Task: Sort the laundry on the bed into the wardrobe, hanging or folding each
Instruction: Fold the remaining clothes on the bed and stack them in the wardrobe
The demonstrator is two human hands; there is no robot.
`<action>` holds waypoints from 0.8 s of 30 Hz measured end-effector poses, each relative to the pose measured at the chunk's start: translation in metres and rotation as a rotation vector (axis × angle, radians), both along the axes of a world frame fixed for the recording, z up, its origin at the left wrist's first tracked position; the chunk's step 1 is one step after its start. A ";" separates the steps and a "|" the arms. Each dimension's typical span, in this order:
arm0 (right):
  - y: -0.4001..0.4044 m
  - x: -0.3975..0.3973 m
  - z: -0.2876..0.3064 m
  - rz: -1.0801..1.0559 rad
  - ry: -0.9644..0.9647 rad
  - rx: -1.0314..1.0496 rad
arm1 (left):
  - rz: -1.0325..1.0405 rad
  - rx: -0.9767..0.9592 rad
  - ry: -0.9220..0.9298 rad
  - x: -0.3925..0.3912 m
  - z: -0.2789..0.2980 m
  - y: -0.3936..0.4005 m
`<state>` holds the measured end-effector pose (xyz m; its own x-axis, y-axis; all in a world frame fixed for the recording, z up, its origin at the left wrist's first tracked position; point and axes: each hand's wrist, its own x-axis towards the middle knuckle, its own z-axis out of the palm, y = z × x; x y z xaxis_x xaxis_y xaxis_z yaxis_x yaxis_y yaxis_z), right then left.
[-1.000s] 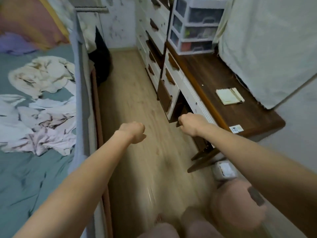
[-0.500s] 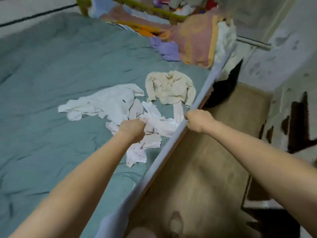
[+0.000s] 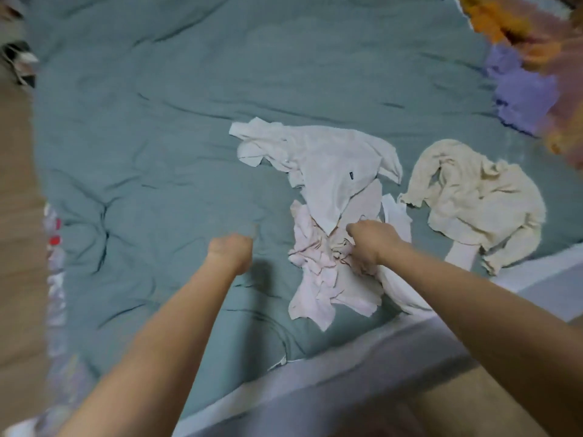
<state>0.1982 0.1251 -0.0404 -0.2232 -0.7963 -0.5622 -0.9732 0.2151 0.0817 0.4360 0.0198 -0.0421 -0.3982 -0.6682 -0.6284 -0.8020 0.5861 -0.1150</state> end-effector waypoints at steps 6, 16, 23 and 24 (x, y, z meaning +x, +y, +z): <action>-0.043 0.005 -0.094 0.149 -0.060 -0.021 | 0.205 0.126 0.037 -0.001 -0.057 0.015; -0.054 0.013 -0.175 0.307 -0.192 0.146 | 0.527 0.263 0.017 0.011 -0.092 0.051; -0.094 -0.014 -0.077 0.177 -0.816 -0.062 | 0.939 0.496 0.608 -0.025 -0.044 0.044; -0.100 -0.016 -0.058 0.186 -0.895 -0.101 | 0.996 0.471 0.729 -0.031 -0.034 0.041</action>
